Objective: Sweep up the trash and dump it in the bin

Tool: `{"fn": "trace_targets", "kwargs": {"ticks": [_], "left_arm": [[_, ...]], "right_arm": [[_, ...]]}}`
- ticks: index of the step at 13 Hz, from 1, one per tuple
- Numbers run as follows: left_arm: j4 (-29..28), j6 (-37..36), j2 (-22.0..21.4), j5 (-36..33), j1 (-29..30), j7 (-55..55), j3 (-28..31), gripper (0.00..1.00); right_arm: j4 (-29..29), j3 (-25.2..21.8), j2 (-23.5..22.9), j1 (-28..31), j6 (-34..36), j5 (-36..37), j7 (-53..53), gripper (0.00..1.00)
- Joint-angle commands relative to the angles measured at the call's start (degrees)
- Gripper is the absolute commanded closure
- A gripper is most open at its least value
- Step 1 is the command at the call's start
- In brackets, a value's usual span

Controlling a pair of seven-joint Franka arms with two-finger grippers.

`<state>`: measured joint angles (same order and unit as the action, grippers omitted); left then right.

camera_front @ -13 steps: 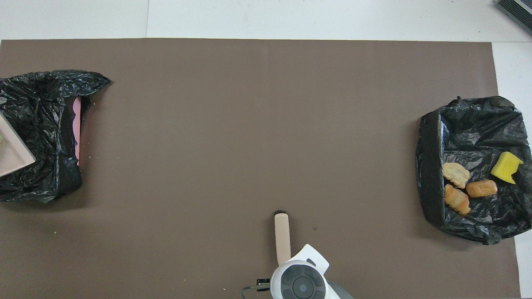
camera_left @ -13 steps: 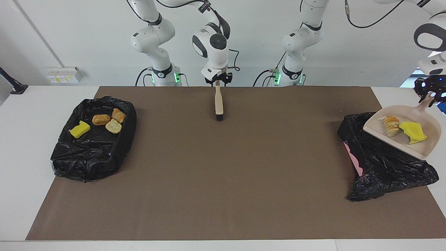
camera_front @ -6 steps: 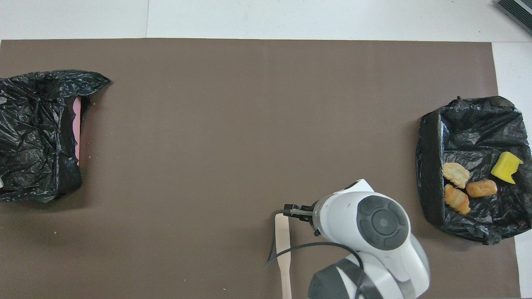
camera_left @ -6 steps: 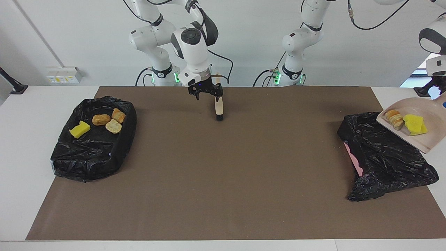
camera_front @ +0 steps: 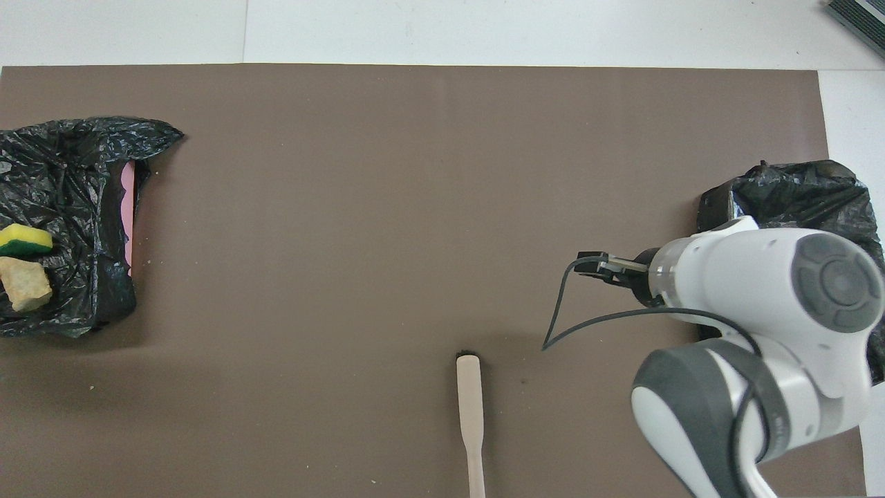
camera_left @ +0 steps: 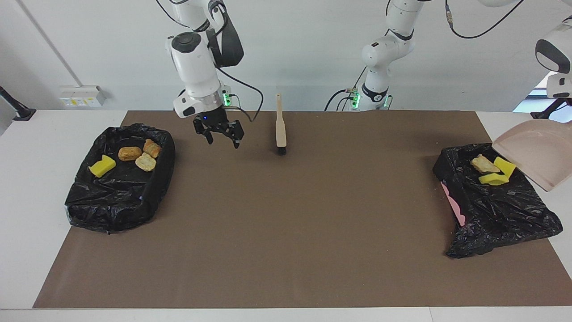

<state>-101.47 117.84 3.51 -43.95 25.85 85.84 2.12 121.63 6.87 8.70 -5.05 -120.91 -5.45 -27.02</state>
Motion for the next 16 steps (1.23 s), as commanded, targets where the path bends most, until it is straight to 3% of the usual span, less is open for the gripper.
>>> {"fn": "trace_targets", "kwargs": {"ticks": [1, 4, 8, 9, 13, 16], "left_arm": [[1.4, -1.6, -1.0, -3.1, -1.1, 0.7, 0.0, 1.0], [2.2, -7.3, -4.3, -1.4, -4.0, -0.1, -0.5, 1.0], [1.2, -14.8, -6.7, 14.5, -7.8, -2.6, -0.6, 1.0], [0.0, -16.5, -7.4, 19.9, -8.9, -7.0, -0.6, 1.0], [-8.0, -17.6, -11.2, 28.9, -19.8, -30.1, -0.7, 1.0], [-10.9, -16.4, -10.3, 35.3, -29.8, -54.3, -0.7, 1.0]], "right_arm": [[-6.2, 0.4, -0.8, 5.4, 5.1, 1.1, 5.9, 0.0], [-13.7, 0.3, -0.4, 8.2, 13.9, 3.6, 8.0, 0.0], [-17.2, -0.2, 1.0, 8.4, 19.0, 4.6, 8.2, 0.0], [-19.0, -1.2, 1.2, 8.3, 21.4, 4.6, 8.4, 0.0], [-27.9, -3.0, 1.4, 8.4, 31.8, 4.9, 11.8, 0.0], [-30.2, -8.9, 1.5, 4.0, 35.6, 9.6, 19.3, 0.0]]}}
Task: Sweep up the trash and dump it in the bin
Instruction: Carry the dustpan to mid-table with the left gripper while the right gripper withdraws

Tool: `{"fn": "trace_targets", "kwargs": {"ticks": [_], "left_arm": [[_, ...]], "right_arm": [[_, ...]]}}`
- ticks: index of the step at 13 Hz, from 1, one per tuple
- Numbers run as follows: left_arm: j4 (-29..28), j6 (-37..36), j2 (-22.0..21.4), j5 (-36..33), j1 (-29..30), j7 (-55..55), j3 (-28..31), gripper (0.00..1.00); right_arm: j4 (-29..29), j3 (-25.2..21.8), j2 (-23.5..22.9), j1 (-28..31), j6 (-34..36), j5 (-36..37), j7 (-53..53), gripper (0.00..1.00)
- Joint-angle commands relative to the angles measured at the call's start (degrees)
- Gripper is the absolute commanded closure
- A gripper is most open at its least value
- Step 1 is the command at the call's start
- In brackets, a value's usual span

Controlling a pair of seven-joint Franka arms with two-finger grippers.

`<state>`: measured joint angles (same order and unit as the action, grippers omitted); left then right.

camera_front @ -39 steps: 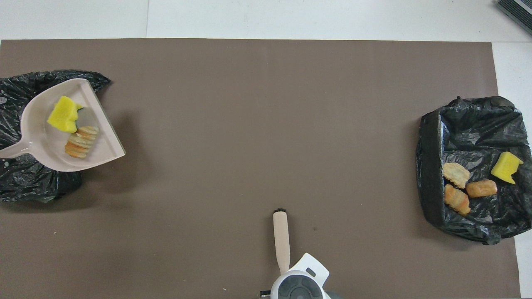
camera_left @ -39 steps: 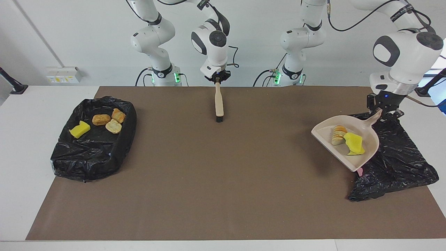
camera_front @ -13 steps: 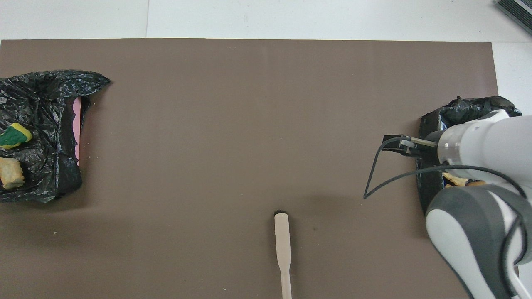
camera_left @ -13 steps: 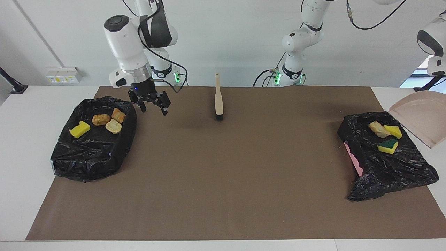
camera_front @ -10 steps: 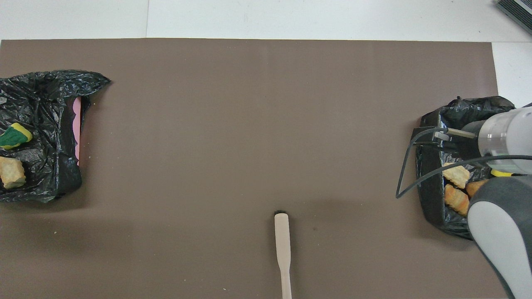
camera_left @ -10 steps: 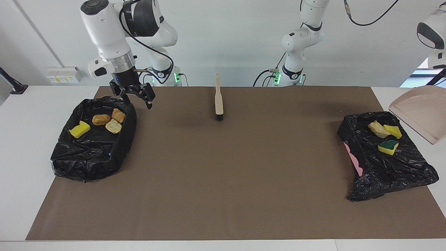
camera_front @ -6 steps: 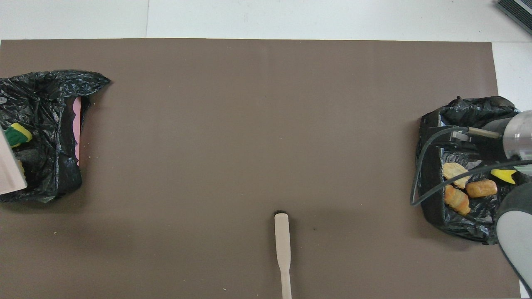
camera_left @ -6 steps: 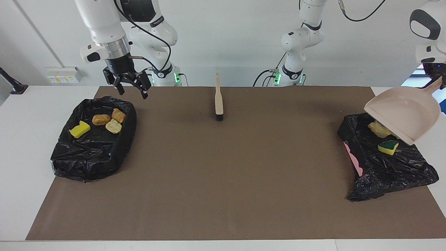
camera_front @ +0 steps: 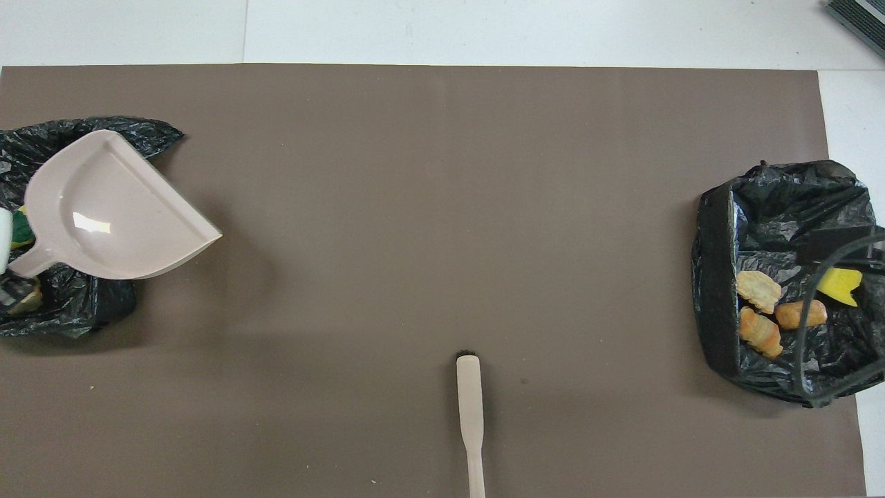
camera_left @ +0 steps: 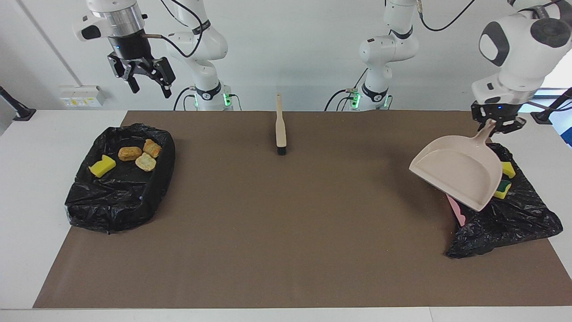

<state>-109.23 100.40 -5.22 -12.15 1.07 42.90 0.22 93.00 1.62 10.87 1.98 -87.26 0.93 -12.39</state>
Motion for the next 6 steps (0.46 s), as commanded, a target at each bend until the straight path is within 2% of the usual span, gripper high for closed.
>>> {"fn": "trace_targets", "kwargs": {"ticks": [1, 4, 6], "left_arm": [[-3.3, 2.2, -0.6, 5.6, -7.7, -17.7, 1.2, 1.0], [-3.5, 9.8, 4.4, 8.9, -18.3, -42.5, 1.2, 1.0], [-2.7, 14.5, 8.3, 9.2, -23.7, -51.5, 1.2, 1.0]], "right_arm": [[-1.6, -6.1, -0.6, -3.8, 1.9, 2.3, 6.9, 0.0], [-1.5, -6.7, -2.2, -4.1, 1.9, 0.7, 9.0, 0.0], [-7.2, -6.3, -6.7, -4.1, 5.5, 1.0, 9.9, 0.0]]}}
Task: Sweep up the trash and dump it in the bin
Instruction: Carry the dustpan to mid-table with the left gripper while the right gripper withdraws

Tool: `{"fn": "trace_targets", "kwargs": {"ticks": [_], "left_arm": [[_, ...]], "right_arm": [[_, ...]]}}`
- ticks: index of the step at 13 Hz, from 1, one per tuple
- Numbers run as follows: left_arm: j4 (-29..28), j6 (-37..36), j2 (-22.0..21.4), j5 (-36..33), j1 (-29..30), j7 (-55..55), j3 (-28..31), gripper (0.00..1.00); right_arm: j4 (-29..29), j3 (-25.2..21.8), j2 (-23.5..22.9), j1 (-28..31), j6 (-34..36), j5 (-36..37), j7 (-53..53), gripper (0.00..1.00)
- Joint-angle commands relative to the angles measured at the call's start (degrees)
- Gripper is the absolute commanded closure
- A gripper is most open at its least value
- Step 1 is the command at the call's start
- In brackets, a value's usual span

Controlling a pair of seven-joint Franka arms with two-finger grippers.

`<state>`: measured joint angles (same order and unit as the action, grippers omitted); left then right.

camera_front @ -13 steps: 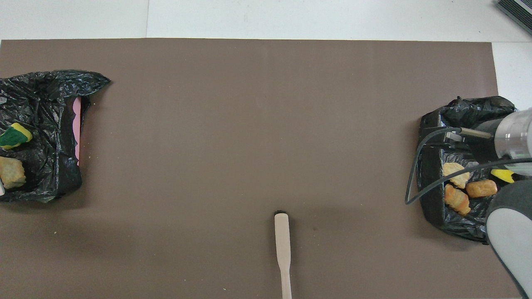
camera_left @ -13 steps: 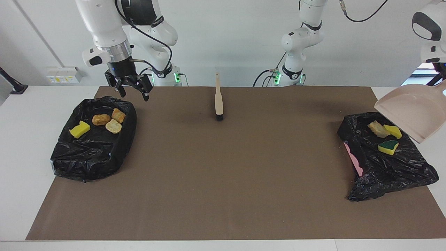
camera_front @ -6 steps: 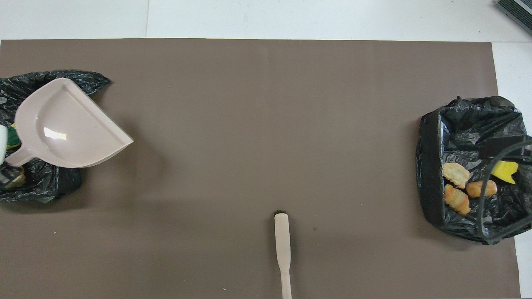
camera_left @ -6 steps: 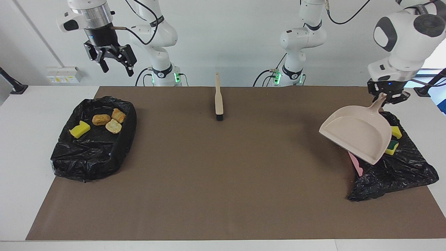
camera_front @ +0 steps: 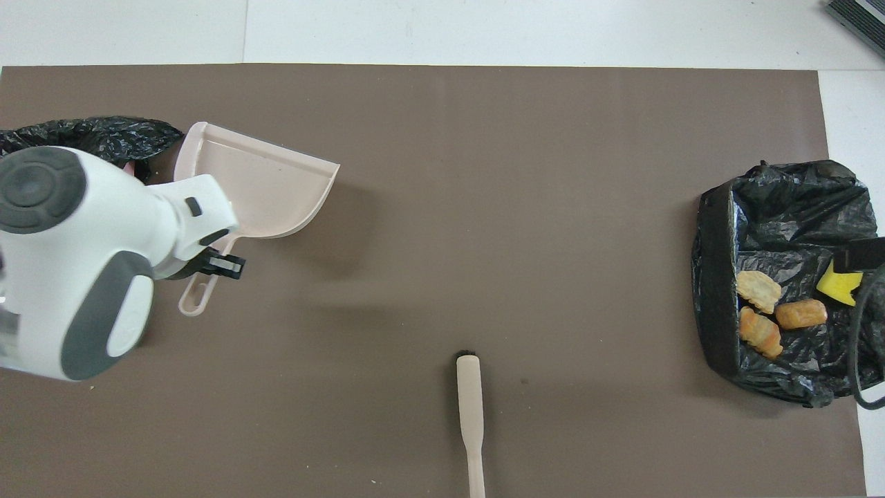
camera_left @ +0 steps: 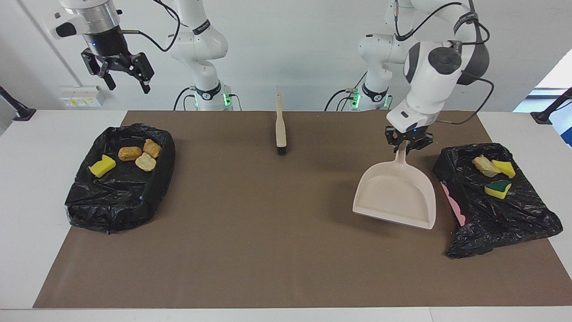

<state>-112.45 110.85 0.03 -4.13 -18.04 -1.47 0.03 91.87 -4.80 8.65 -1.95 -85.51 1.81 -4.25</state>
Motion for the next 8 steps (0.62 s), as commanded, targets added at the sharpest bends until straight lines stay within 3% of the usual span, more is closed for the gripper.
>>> {"fn": "trace_targets", "kwargs": {"ticks": [1, 3, 5, 8], "left_arm": [[1.0, 7.0, 5.7, 1.3, -7.1, -11.0, 1.5, 1.0], [4.1, 10.7, 10.0, 3.2, -10.0, -19.4, 1.5, 1.0], [11.6, 10.9, 16.3, 4.7, -14.1, -26.3, 1.6, 1.0], [16.9, 10.7, 20.3, 4.7, -17.5, -30.2, 1.6, 1.0]], "right_arm": [[-7.3, -0.1, -5.2, -0.2, 4.2, 0.3, 2.4, 0.0], [-5.3, -0.5, -3.6, -1.3, 3.1, 0.6, 5.2, 0.0], [-3.8, -1.4, -2.7, -3.1, 1.9, 1.0, 5.3, 0.0], [-4.2, -1.1, -3.3, -1.3, 1.1, 0.7, 5.4, 0.0]]}}
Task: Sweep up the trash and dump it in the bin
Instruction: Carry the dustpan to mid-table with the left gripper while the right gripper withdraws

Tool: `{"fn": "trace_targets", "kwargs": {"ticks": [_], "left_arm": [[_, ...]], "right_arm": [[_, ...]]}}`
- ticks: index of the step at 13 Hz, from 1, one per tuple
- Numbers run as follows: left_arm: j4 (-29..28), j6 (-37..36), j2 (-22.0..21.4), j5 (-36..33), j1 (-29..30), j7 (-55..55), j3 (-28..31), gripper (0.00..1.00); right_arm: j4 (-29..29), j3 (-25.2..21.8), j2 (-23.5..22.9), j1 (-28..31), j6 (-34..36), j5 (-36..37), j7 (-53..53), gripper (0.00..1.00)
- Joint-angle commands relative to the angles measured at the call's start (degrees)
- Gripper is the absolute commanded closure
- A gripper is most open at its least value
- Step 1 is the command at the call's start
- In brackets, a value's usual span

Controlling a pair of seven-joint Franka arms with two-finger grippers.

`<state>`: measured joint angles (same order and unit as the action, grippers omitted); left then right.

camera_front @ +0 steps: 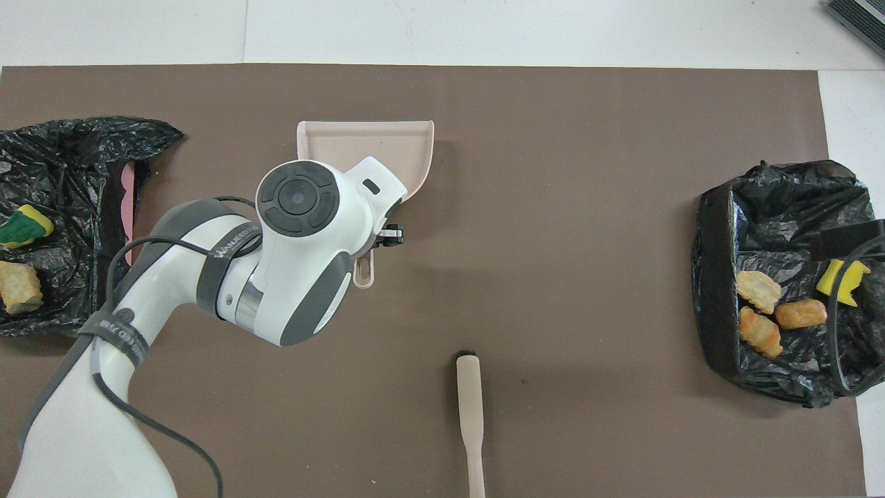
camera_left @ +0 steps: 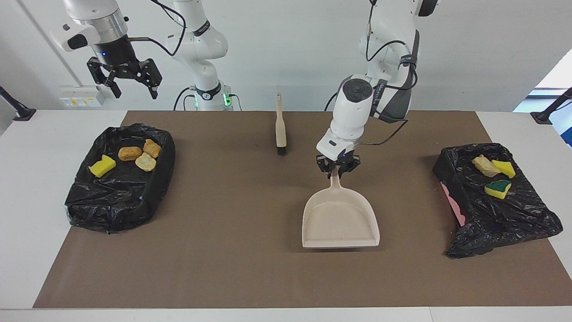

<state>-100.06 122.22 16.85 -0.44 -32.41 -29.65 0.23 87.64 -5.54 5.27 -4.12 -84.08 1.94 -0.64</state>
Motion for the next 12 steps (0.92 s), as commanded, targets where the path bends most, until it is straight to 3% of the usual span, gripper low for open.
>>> {"fn": "trace_targets", "kwargs": {"ticks": [1, 6, 10, 12], "left_arm": [[6.4, -0.6, 4.9, 1.0, -4.1, -3.5, 1.4, 1.0], [17.2, -1.3, 13.5, 0.6, -6.7, -11.9, 1.4, 1.0], [21.7, 0.4, 19.3, 0.4, -8.4, -13.0, 1.5, 1.0], [21.8, 1.0, 19.4, 0.8, -8.4, -14.1, 1.3, 1.0]], "right_arm": [[-0.5, -0.3, -0.2, 1.1, -0.2, 0.6, 1.8, 0.0], [0.0, -0.3, 0.3, 0.6, -1.2, -0.5, 1.5, 0.0], [-0.4, -0.2, 0.5, 0.3, -1.0, -0.6, 1.4, 0.0], [-0.4, -0.2, 0.9, 0.3, -0.4, -0.7, 1.4, 0.0]]}}
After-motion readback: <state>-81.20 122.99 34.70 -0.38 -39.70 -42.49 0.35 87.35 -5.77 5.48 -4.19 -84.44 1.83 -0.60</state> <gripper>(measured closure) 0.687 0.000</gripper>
